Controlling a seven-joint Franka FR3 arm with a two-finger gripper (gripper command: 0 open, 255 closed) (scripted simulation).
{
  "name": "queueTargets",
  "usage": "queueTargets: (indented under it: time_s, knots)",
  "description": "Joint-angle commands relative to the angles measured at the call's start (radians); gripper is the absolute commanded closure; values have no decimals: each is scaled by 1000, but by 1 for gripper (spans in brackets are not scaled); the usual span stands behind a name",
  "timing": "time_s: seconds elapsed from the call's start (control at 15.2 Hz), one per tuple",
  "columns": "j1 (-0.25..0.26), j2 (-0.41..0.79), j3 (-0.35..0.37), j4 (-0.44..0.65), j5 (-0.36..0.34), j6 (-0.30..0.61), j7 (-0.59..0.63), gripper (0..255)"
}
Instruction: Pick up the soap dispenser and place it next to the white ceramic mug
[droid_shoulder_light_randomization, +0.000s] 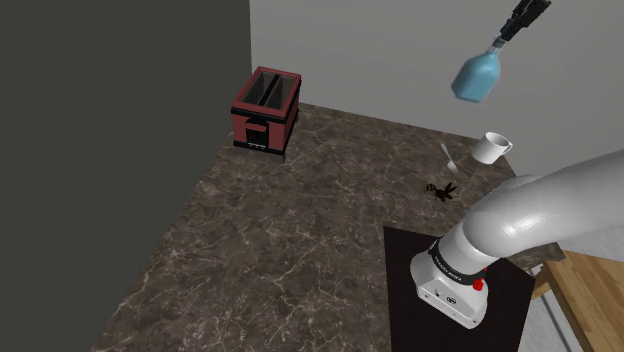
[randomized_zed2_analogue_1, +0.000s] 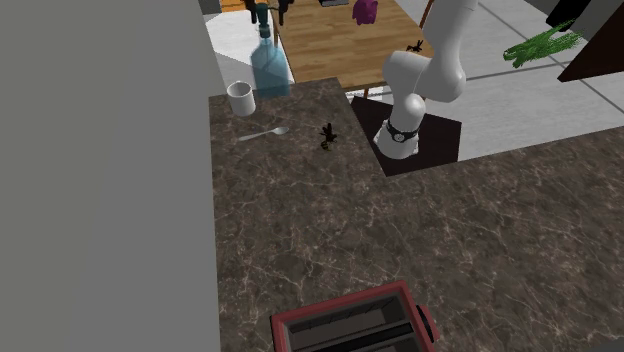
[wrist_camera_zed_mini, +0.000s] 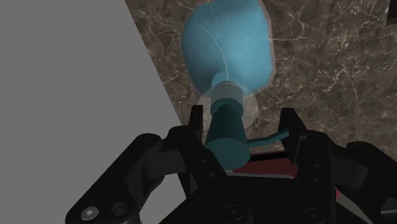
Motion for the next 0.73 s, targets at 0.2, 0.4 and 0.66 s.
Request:
queueTargets:
  time_s: [0.2, 0.4, 0.66]
  knots:
    - [-20, 1, -97, 47, -18, -41, -122, 255]
    - [-25, 12, -166, 83, -24, -64, -199, 255]
    - [-17, 48, -281, 150, -18, -94, -312, 255]
